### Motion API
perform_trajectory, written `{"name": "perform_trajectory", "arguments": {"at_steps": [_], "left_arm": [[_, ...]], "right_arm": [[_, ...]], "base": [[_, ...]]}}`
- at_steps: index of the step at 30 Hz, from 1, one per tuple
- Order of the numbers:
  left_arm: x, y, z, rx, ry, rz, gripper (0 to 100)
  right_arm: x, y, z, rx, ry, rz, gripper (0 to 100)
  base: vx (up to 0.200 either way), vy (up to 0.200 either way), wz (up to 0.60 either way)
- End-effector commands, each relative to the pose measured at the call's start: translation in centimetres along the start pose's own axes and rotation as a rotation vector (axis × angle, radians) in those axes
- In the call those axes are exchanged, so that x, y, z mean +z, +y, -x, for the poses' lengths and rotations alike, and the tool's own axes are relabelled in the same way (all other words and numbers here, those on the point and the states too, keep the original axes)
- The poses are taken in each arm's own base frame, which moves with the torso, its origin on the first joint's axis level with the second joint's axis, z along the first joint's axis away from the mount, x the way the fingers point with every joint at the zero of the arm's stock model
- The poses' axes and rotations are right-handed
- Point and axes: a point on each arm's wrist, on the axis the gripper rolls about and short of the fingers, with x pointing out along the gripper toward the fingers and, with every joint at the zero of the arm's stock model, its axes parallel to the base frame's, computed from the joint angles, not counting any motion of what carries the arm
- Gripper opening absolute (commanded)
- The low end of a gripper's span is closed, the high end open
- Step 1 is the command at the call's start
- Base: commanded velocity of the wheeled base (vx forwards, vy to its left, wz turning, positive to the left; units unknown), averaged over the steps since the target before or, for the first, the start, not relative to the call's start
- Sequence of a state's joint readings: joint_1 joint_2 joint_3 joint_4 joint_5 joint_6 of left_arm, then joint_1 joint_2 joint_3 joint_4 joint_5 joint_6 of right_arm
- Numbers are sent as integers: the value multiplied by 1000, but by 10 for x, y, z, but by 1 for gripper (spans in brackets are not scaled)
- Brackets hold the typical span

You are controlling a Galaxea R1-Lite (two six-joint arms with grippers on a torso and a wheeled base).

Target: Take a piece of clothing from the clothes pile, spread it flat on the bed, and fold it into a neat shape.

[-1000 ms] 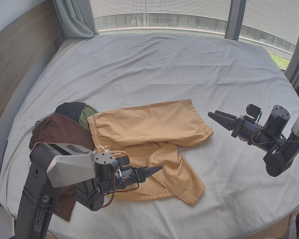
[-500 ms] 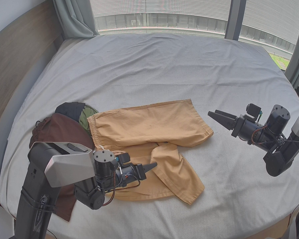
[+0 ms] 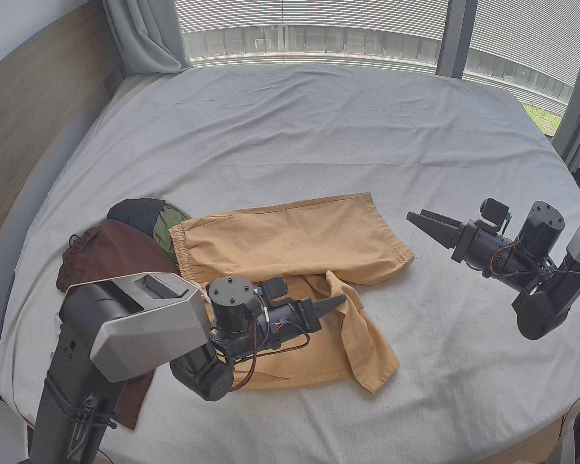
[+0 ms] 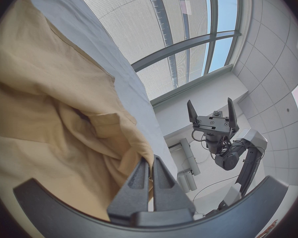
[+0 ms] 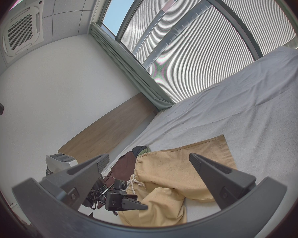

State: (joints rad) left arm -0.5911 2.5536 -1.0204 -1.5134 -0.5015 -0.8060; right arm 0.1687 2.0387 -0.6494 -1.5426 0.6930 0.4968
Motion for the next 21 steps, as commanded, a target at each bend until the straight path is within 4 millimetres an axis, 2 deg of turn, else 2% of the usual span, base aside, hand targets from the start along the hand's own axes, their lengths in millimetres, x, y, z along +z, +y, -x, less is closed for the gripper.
{"name": "perform_trajectory", "arguments": {"at_steps": [1, 6, 16, 17, 21], "left_arm": [[-1, -17, -17, -56, 6, 14, 0], [0, -24, -27, -83, 7, 35, 0], [2, -21, -41, -92, 5, 31, 0], [1, -20, -42, -92, 7, 32, 100], [-5, -24, -47, -92, 30, 39, 100]], "right_arm": [[-1, -1, 0, 0, 1, -1, 100], [-1, -1, 0, 0, 1, -1, 100], [0, -1, -1, 2, 1, 0, 100], [0, -1, -1, 2, 1, 0, 100], [0, -1, -1, 2, 0, 1, 100]], "base": [[0, 0, 0], [0, 0, 0], [0, 0, 0], [0, 0, 0], [0, 0, 0]]}}
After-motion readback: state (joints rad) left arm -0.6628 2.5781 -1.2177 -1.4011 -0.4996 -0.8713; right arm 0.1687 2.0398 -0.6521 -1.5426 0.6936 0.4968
